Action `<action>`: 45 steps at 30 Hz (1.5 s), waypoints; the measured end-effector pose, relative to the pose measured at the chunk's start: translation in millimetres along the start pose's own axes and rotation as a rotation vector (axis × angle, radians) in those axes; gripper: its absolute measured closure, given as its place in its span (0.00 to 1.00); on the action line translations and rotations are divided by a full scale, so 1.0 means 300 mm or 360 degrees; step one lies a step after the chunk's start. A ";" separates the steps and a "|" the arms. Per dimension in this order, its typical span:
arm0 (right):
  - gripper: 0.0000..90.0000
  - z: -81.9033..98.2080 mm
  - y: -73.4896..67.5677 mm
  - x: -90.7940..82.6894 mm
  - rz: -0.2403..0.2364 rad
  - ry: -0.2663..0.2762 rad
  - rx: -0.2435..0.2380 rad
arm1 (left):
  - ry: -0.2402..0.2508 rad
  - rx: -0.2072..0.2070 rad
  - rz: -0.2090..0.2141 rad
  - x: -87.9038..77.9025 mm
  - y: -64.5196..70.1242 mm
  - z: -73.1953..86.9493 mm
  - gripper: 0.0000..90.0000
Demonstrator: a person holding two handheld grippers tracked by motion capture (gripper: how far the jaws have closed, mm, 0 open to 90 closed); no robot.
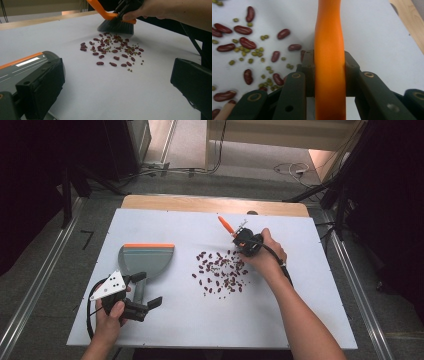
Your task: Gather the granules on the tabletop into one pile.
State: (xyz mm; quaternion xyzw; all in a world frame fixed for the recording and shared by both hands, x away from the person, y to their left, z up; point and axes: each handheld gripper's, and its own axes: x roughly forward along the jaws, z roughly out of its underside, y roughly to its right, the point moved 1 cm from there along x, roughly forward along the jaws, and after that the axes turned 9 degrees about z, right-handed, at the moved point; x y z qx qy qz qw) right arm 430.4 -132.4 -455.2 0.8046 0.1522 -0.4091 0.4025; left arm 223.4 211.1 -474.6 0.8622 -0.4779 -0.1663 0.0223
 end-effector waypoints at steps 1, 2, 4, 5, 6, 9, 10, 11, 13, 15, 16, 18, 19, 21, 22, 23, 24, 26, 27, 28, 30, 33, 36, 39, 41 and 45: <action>0.76 -0.006 -0.011 -0.002 0.0004 -0.0008 -0.0025 | -0.0002 0.0000 0.0003 0.002 0.001 0.000 0.00; 0.76 -0.010 -0.022 -0.003 -0.0008 -0.0013 -0.0043 | -0.0003 0.0003 0.0005 0.004 0.002 0.000 0.00; 0.76 -0.014 -0.040 -0.006 -0.0003 -0.0035 -0.0051 | -0.0012 0.0007 0.0008 0.010 0.005 0.000 0.00; 0.76 -0.014 -0.045 -0.006 -0.0009 -0.0036 -0.0056 | -0.0012 0.0009 0.0012 0.012 0.006 0.000 0.00; 0.76 -0.013 -0.049 -0.008 -0.0012 -0.0038 -0.0055 | -0.0016 0.0010 0.0011 0.012 0.007 -0.001 0.00; 0.76 -0.008 -0.057 -0.015 -0.0042 -0.0025 -0.0027 | -0.0007 0.0008 0.0011 0.012 0.006 -0.001 0.00; 0.76 -0.006 -0.058 -0.019 -0.0056 -0.0022 -0.0029 | -0.0007 0.0008 0.0011 0.011 0.005 -0.001 0.00; 0.76 -0.005 -0.060 -0.024 -0.0066 -0.0017 -0.0031 | -0.0007 0.0005 0.0010 0.012 0.005 -0.001 0.00; 0.76 -0.005 -0.067 -0.031 -0.0093 -0.0013 -0.0032 | -0.0012 0.0006 0.0016 0.016 0.005 -0.001 0.00; 0.76 -0.004 -0.072 -0.040 -0.0124 -0.0013 -0.0037 | -0.0025 0.0016 0.0019 0.021 0.008 0.000 0.00; 0.76 -0.003 -0.076 -0.044 -0.0145 -0.0005 -0.0043 | -0.0024 0.0014 0.0023 0.025 0.011 0.000 0.00; 0.76 -0.002 -0.087 -0.053 -0.0157 -0.0001 -0.0048 | -0.0029 0.0016 0.0023 0.028 0.013 0.000 0.00; 0.76 -0.001 -0.092 -0.056 -0.0162 0.0003 -0.0062 | -0.0029 0.0016 0.0023 0.028 0.013 0.000 0.00; 0.76 0.001 -0.104 -0.064 -0.0168 0.0005 -0.0065 | -0.0029 0.0017 0.0022 0.027 0.012 0.000 0.00; 0.76 0.002 -0.109 -0.068 -0.0174 0.0011 -0.0074 | -0.0026 0.0014 0.0022 0.026 0.013 0.000 0.00; 0.76 0.003 -0.114 -0.071 -0.0178 0.0017 -0.0089 | -0.0024 0.0015 0.0023 0.026 0.012 0.000 0.00; 0.76 0.004 -0.118 -0.075 -0.0185 0.0019 -0.0098 | -0.0024 0.0018 0.0022 0.025 0.012 0.000 0.00; 0.76 0.007 -0.125 -0.084 -0.0200 0.0020 -0.0107 | -0.0027 0.0016 0.0022 0.026 0.013 0.000 0.00; 0.76 0.008 -0.127 -0.087 -0.0212 0.0024 -0.0115 | -0.0026 0.0017 0.0021 0.027 0.013 0.000 0.00; 0.76 0.009 -0.130 -0.091 -0.0218 0.0030 -0.0121 | -0.0028 0.0018 0.0021 0.027 0.013 0.000 0.00; 0.76 0.012 -0.136 -0.098 -0.0225 0.0025 -0.0130 | -0.0028 0.0018 0.0020 0.027 0.013 0.000 0.00; 0.76 0.014 -0.131 -0.104 -0.0248 0.0038 -0.0162 | -0.0029 0.0016 0.0020 0.026 0.013 0.000 0.00; 0.76 0.013 -0.108 -0.112 -0.0289 0.0042 -0.0142 | -0.0026 0.0015 0.0020 0.026 0.013 0.001 0.00; 0.76 0.001 -0.079 -0.125 -0.0300 0.0108 -0.0139 | -0.0026 0.0011 0.0018 0.026 0.012 0.001 0.00; 0.76 -0.030 -0.066 -0.132 -0.0256 0.0141 -0.0136 | -0.0026 0.0012 0.0019 0.026 0.013 0.001 0.00; 0.76 -0.071 -0.068 -0.123 -0.0207 0.0195 -0.0219 | -0.0033 0.0017 0.0010 0.018 0.016 0.006 0.00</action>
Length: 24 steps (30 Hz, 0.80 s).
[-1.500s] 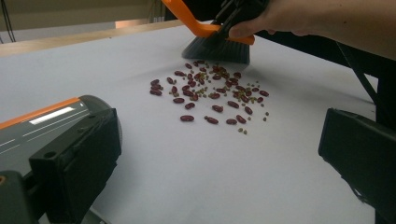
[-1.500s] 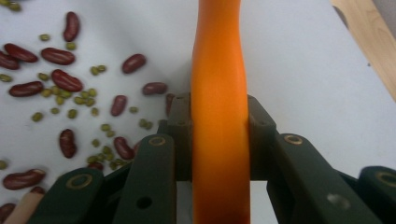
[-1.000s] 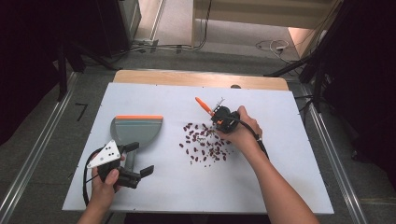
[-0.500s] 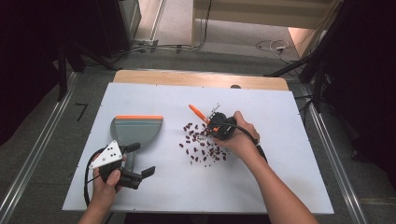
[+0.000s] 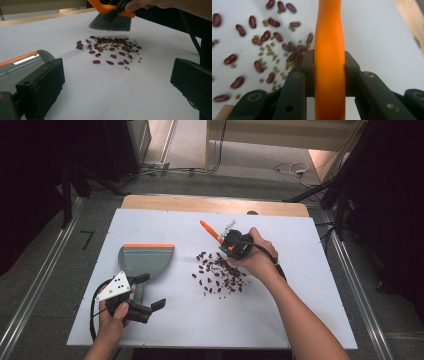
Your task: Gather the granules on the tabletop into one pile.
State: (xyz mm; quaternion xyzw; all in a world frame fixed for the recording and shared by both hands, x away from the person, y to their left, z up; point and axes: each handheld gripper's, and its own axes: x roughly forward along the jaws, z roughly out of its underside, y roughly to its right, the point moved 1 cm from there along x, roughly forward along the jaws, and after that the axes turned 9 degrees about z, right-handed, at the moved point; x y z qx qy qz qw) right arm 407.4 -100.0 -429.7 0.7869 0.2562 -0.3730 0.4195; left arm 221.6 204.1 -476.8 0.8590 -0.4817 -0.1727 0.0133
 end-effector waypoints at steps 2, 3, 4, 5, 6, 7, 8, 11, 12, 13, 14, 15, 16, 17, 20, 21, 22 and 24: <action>0.76 -0.029 -0.006 0.013 0.0032 0.0025 -0.0080 | 0.0003 -0.0006 -0.0006 -0.007 0.001 0.003 0.00; 0.76 -0.043 -0.010 0.023 0.0056 0.0046 -0.0111 | 0.0010 -0.0008 -0.0013 -0.011 0.000 0.005 0.00; 0.76 -0.057 -0.013 0.032 0.0077 0.0057 -0.0140 | 0.0009 -0.0010 -0.0016 -0.016 -0.002 0.007 0.00; 0.76 -0.070 -0.016 0.043 0.0084 0.0074 -0.0180 | 0.0016 -0.0015 -0.0020 -0.020 -0.002 0.009 0.00; 0.76 -0.083 -0.020 0.053 0.0108 0.0070 -0.0183 | 0.0017 -0.0015 -0.0021 -0.025 -0.003 0.011 0.00; 0.76 -0.094 -0.022 0.063 0.0117 0.0066 -0.0198 | 0.0014 -0.0018 -0.0031 -0.029 -0.004 0.012 0.00; 0.76 -0.102 -0.023 0.075 0.0119 0.0073 -0.0240 | 0.0016 -0.0020 -0.0028 -0.032 -0.005 0.013 0.00; 0.76 -0.119 -0.044 0.110 0.0172 0.0121 -0.0368 | 0.0018 -0.0019 -0.0030 -0.035 -0.007 0.013 0.00; 0.76 -0.124 -0.051 0.119 0.0178 0.0124 -0.0387 | 0.0016 -0.0020 -0.0031 -0.035 -0.007 0.013 0.00; 0.76 -0.128 -0.057 0.125 0.0161 0.0128 -0.0395 | 0.0020 -0.0020 -0.0031 -0.033 -0.007 0.013 0.00; 0.76 -0.131 -0.063 0.131 0.0132 0.0133 -0.0402 | 0.0021 -0.0023 -0.0030 -0.031 -0.007 0.013 0.00; 0.76 -0.132 -0.071 0.135 0.0103 0.0133 -0.0411 | 0.0018 -0.0019 -0.0029 -0.030 -0.007 0.013 0.00; 0.76 -0.133 -0.078 0.136 0.0094 0.0138 -0.0423 | 0.0016 -0.0018 -0.0028 -0.029 -0.007 0.013 0.00; 0.76 -0.134 -0.085 0.134 0.0097 0.0128 -0.0436 | 0.0016 -0.0018 -0.0027 -0.028 -0.007 0.013 0.00; 0.76 -0.125 -0.103 0.131 0.0061 0.0117 -0.0473 | 0.0016 -0.0016 -0.0026 -0.027 -0.005 0.013 0.00; 0.76 -0.119 -0.111 0.127 0.0028 0.0109 -0.0490 | 0.0014 -0.0015 -0.0026 -0.027 -0.004 0.013 0.00; 0.76 -0.116 -0.117 0.125 0.0021 0.0115 -0.0510 | 0.0011 -0.0015 -0.0027 -0.027 -0.004 0.012 0.00; 0.76 -0.108 -0.127 0.116 0.0018 0.0117 -0.0540 | 0.0015 -0.0014 -0.0026 -0.027 -0.004 0.011 0.00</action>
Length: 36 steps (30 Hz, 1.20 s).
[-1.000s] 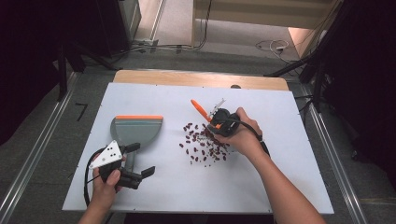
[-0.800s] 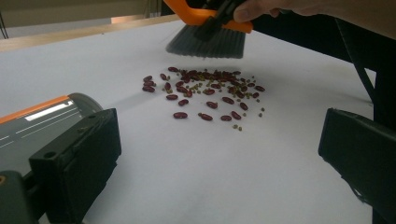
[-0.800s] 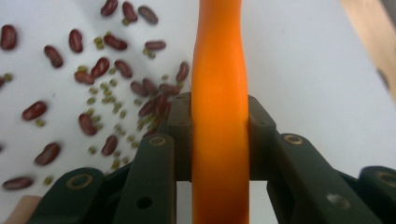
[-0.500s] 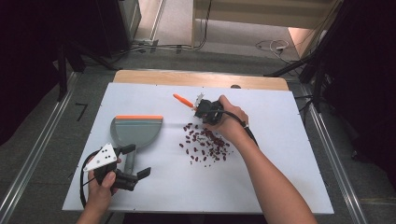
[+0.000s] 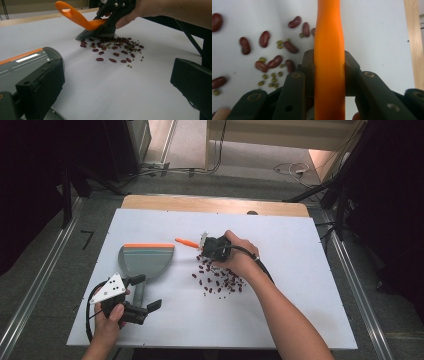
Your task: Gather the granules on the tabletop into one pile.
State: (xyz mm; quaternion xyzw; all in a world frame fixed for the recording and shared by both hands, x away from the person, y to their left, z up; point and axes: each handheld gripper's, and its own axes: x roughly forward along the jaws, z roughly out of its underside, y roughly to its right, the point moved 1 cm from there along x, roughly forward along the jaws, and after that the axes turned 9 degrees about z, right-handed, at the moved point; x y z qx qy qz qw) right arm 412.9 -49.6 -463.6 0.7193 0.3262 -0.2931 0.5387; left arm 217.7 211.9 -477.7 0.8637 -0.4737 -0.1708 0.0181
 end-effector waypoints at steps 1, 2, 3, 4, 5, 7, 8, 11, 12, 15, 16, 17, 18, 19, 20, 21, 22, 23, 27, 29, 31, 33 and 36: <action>0.76 0.002 -0.007 -0.005 -0.0014 0.0007 -0.0008 | 0.0000 0.0002 0.0001 0.001 0.000 -0.001 0.00; 0.76 0.004 -0.014 -0.010 -0.0014 0.0008 -0.0021 | -0.0006 0.0006 0.0000 0.001 0.001 -0.002 0.00; 0.76 0.007 -0.020 -0.014 -0.0025 0.0013 -0.0033 | -0.0006 0.0005 0.0001 0.002 0.002 -0.003 0.00; 0.75 0.010 -0.027 -0.018 -0.0026 0.0019 -0.0044 | 0.0000 0.0003 0.0006 0.005 0.003 -0.004 0.00; 0.75 0.013 -0.035 -0.023 -0.0026 0.0017 -0.0051 | -0.0001 0.0006 0.0008 0.007 0.004 -0.004 0.00; 0.75 0.020 -0.046 -0.034 -0.0041 0.0027 -0.0070 | -0.0012 0.0010 0.0010 0.010 0.004 -0.004 0.00; 0.75 0.023 -0.051 -0.040 -0.0042 0.0031 -0.0076 | -0.0014 0.0009 0.0010 0.011 0.004 -0.003 0.00; 0.75 0.037 -0.069 -0.052 -0.0045 0.0044 -0.0086 | -0.0012 0.0010 0.0008 0.009 0.003 -0.003 0.00; 0.75 0.043 -0.081 -0.061 -0.0065 0.0047 -0.0096 | -0.0004 0.0006 0.0007 0.008 0.003 -0.003 0.00; 0.75 0.050 -0.091 -0.072 -0.0074 0.0053 -0.0104 | -0.0002 0.0001 0.0004 0.004 0.002 -0.002 0.00; 0.75 0.053 -0.095 -0.076 -0.0073 0.0061 -0.0118 | -0.0006 0.0002 0.0003 0.003 0.002 -0.002 0.00; 0.75 0.056 -0.100 -0.082 -0.0079 0.0063 -0.0118 | -0.0007 0.0003 0.0003 0.003 0.002 -0.002 0.00; 0.75 0.060 -0.105 -0.088 -0.0080 0.0059 -0.0120 | -0.0008 0.0002 0.0003 0.003 0.003 -0.003 0.00; 0.75 0.063 -0.109 -0.091 -0.0083 0.0069 -0.0132 | -0.0005 0.0003 0.0005 0.004 0.003 -0.003 0.00; 0.75 0.066 -0.114 -0.096 -0.0088 0.0062 -0.0136 | -0.0001 0.0003 0.0007 0.005 0.003 -0.003 0.00; 0.75 0.068 -0.117 -0.100 -0.0091 0.0069 -0.0148 | -0.0004 0.0005 0.0005 0.006 0.004 -0.004 0.00; 0.75 0.070 -0.120 -0.105 -0.0097 0.0066 -0.0144 | -0.0006 0.0005 0.0003 0.007 0.005 -0.004 0.00; 0.75 0.072 -0.124 -0.109 -0.0109 0.0062 -0.0139 | -0.0008 0.0007 0.0002 0.008 0.006 -0.004 0.00; 0.75 0.080 -0.124 -0.125 -0.0133 0.0068 -0.0149 | -0.0007 0.0005 0.0000 0.007 0.006 -0.004 0.00; 0.75 0.082 -0.112 -0.132 -0.0116 0.0084 -0.0134 | -0.0001 0.0004 0.0002 0.005 0.004 -0.004 0.00; 0.76 0.085 -0.090 -0.135 -0.0103 0.0091 -0.0093 | -0.0005 0.0003 -0.0006 0.002 0.003 -0.004 0.00; 0.76 0.085 -0.065 -0.137 -0.0116 0.0099 -0.0048 | -0.0003 0.0003 -0.0009 0.001 0.002 -0.004 0.00; 0.76 0.073 -0.028 -0.140 -0.0082 0.0119 -0.0005 | -0.0002 0.0002 -0.0010 0.000 0.001 -0.004 0.00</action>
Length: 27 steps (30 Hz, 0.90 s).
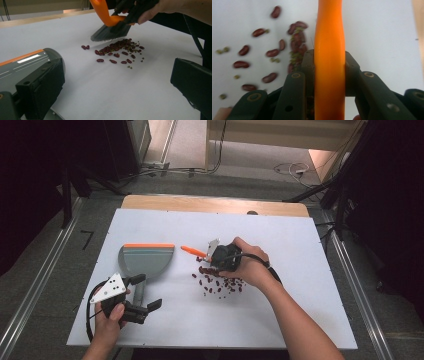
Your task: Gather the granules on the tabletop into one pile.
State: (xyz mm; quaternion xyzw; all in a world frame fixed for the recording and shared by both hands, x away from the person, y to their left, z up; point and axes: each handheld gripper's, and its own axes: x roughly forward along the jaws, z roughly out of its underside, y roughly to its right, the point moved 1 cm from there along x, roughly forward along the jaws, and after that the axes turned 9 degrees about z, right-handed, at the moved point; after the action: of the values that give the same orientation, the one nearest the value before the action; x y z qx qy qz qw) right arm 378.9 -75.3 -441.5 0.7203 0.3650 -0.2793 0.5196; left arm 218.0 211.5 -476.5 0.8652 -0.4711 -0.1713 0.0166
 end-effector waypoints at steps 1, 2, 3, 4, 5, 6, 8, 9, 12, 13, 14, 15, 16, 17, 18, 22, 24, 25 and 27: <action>0.76 -0.008 0.010 0.001 0.0008 0.0001 0.0010 | 0.0000 0.0001 -0.0001 0.000 -0.001 0.000 0.00; 0.76 -0.019 0.021 0.003 0.0035 0.0002 0.0004 | -0.0001 0.0001 0.0000 0.000 -0.001 0.000 0.00; 0.76 -0.033 0.030 0.009 0.0043 0.0000 -0.0008 | -0.0001 0.0001 0.0000 0.001 -0.001 0.000 0.00; 0.76 -0.048 0.036 0.016 0.0057 -0.0004 -0.0024 | 0.0000 0.0001 0.0001 0.001 0.000 0.000 0.00; 0.76 -0.065 0.039 0.024 0.0073 -0.0010 -0.0043 | 0.0000 -0.0001 0.0001 0.000 0.001 0.000 0.00; 0.76 -0.082 0.038 0.034 0.0080 -0.0021 -0.0058 | 0.0005 -0.0001 0.0003 -0.001 0.001 0.000 0.00; 0.76 -0.113 0.037 0.057 0.0101 -0.0027 -0.0099 | 0.0012 -0.0004 0.0004 -0.003 0.001 0.000 0.00; 0.76 -0.126 0.034 0.072 0.0103 -0.0032 -0.0102 | 0.0010 0.0000 0.0002 -0.005 0.000 0.000 0.00; 0.76 -0.148 0.029 0.112 0.0111 -0.0042 -0.0140 | 0.0019 -0.0001 -0.0001 -0.012 -0.002 0.000 0.00; 0.76 -0.152 0.016 0.130 0.0051 -0.0034 -0.0131 | 0.0023 -0.0005 -0.0002 -0.015 -0.003 0.000 0.00; 0.76 -0.152 0.016 0.130 0.0051 -0.0034 -0.0131 | 0.0023 -0.0004 -0.0001 -0.017 -0.005 0.001 0.00; 0.76 -0.153 0.008 0.130 0.0022 -0.0030 -0.0138 | 0.0022 -0.0007 -0.0004 -0.019 -0.006 0.001 0.00; 0.75 -0.150 -0.007 0.130 0.0006 -0.0021 -0.0148 | 0.0027 -0.0010 -0.0005 -0.020 -0.007 0.001 0.00; 0.75 -0.150 -0.007 0.130 0.0006 -0.0021 -0.0148 | 0.0027 -0.0010 -0.0005 -0.020 -0.008 0.002 0.00; 0.75 -0.146 -0.014 0.128 -0.0031 -0.0023 -0.0155 | 0.0027 -0.0012 -0.0004 -0.019 -0.009 0.002 0.00; 0.75 -0.127 -0.045 0.105 -0.0055 -0.0020 -0.0223 | 0.0022 -0.0010 0.0000 -0.012 -0.005 0.002 0.00; 0.75 -0.123 -0.051 0.102 -0.0061 -0.0011 -0.0231 | 0.0016 -0.0006 0.0001 -0.010 -0.003 0.001 0.00; 0.75 -0.119 -0.056 0.098 -0.0070 -0.0004 -0.0247 | 0.0016 -0.0006 0.0001 -0.010 -0.002 0.001 0.00; 0.75 -0.111 -0.068 0.090 -0.0076 0.0000 -0.0261 | 0.0009 -0.0004 0.0002 -0.008 -0.001 0.001 0.00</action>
State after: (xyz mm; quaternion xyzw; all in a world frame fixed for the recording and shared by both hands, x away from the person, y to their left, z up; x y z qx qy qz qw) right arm 378.5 -33.2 -463.6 0.6664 0.4036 -0.2610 0.5700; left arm 216.9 213.7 -476.2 0.8653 -0.4713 -0.1695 0.0191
